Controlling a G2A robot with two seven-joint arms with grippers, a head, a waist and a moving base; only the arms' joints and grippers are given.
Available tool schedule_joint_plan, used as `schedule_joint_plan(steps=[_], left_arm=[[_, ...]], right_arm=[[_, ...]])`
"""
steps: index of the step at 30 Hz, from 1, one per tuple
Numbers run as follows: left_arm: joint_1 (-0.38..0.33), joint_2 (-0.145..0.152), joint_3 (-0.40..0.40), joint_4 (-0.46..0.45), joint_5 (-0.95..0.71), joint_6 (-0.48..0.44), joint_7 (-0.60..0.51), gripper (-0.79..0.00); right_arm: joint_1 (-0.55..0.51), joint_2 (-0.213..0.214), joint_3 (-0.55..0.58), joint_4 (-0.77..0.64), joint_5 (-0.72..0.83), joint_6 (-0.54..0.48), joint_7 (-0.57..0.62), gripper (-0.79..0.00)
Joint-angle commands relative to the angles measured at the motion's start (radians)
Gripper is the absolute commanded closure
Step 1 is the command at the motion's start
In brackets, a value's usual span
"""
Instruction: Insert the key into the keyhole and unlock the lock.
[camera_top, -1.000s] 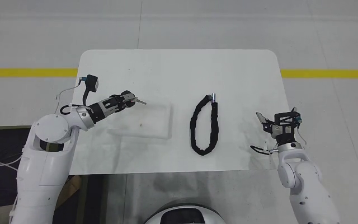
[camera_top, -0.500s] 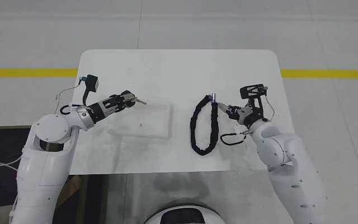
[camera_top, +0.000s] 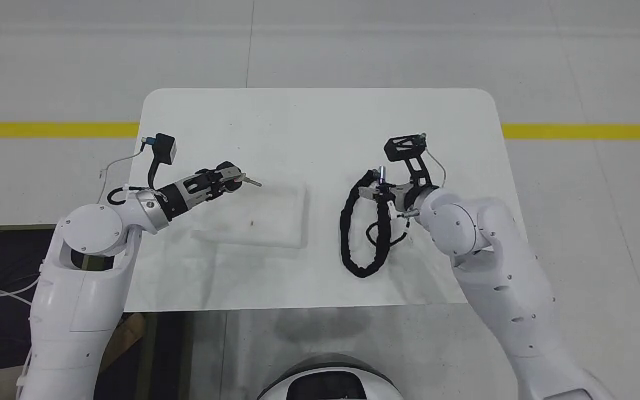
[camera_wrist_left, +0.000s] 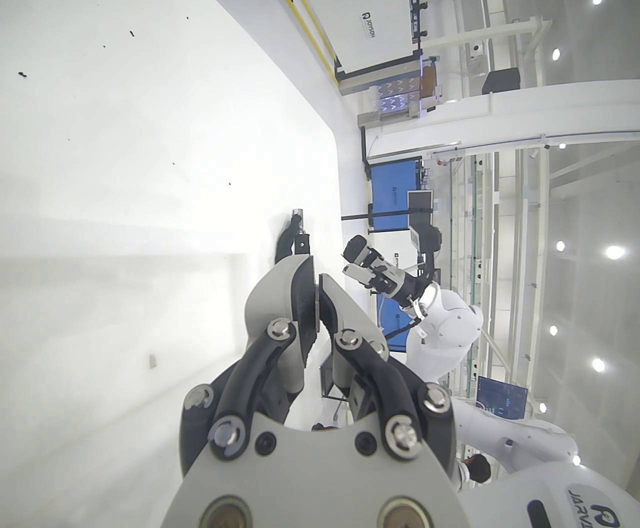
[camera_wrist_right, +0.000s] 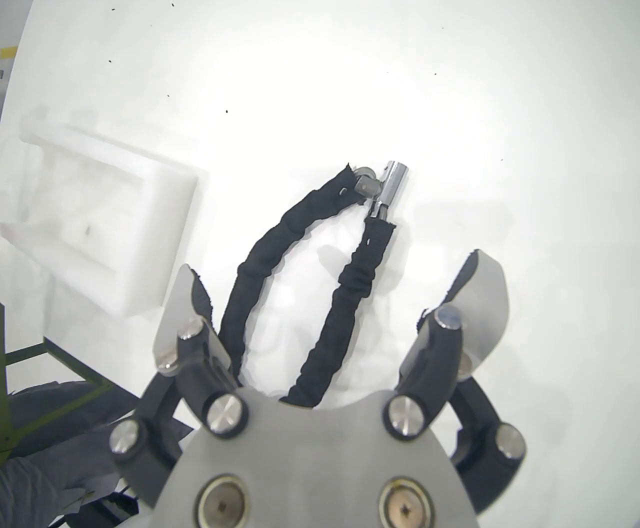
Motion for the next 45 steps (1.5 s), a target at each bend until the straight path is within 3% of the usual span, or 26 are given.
schedule_joint_plan(steps=[1, 5, 12, 15, 17, 19, 20, 21, 29, 34, 36, 37, 41, 45], left_arm=[[0.0, 0.0, 0.0, 0.0, 0.0, 0.0, 0.0, 0.0], [0.0, 0.0, 0.0, 0.0, 0.0, 0.0, 0.0, 0.0], [0.0, 0.0, 0.0, 0.0, 0.0, 0.0, 0.0, 0.0], [0.0, 0.0, 0.0, 0.0, 0.0, 0.0, 0.0, 0.0], [0.0, 0.0, 0.0, 0.0, 0.0, 0.0, 0.0, 0.0], [0.0, 0.0, 0.0, 0.0, 0.0, 0.0, 0.0, 0.0], [0.0, 0.0, 0.0, 0.0, 0.0, 0.0, 0.0, 0.0], [0.0, 0.0, 0.0, 0.0, 0.0, 0.0, 0.0, 0.0], [0.0, 0.0, 0.0, 0.0, 0.0, 0.0, 0.0, 0.0], [0.0, 0.0, 0.0, 0.0, 0.0, 0.0, 0.0, 0.0], [0.0, 0.0, 0.0, 0.0, 0.0, 0.0, 0.0, 0.0], [0.0, 0.0, 0.0, 0.0, 0.0, 0.0, 0.0, 0.0], [0.0, 0.0, 0.0, 0.0, 0.0, 0.0, 0.0, 0.0], [0.0, 0.0, 0.0, 0.0, 0.0, 0.0, 0.0, 0.0]], right_arm=[[-0.018, 0.0, 0.029, 0.009, 0.158, -0.095, 0.01, -0.785], [0.056, -0.004, 0.014, 0.072, 0.183, -0.144, 0.085, -0.785], [0.259, -0.039, -0.118, 0.275, 0.01, 0.035, 0.24, -0.785], [0.311, -0.057, -0.188, 0.335, -0.063, 0.024, 0.269, -0.773], [0.327, -0.067, -0.198, 0.373, -0.052, 0.019, 0.288, -0.61], [0.345, -0.076, -0.214, 0.407, -0.081, 0.013, 0.292, -0.585], [0.348, -0.081, -0.219, 0.424, -0.084, 0.012, 0.293, -0.459], [0.353, -0.087, -0.221, 0.444, -0.079, 0.005, 0.3, -0.388], [0.366, -0.117, -0.205, 0.541, -0.092, 0.01, 0.258, -0.388], [0.365, -0.131, -0.187, 0.571, -0.098, 0.006, 0.235, -0.32], [0.363, -0.136, -0.176, 0.584, -0.102, -0.001, 0.224, -0.228], [0.362, -0.137, -0.174, 0.587, -0.105, -0.003, 0.22, 0.0], [0.351, -0.141, -0.136, 0.59, -0.089, -0.026, 0.217, 0.0], [0.32, -0.129, -0.021, 0.515, 0.025, -0.105, 0.266, 0.0]])
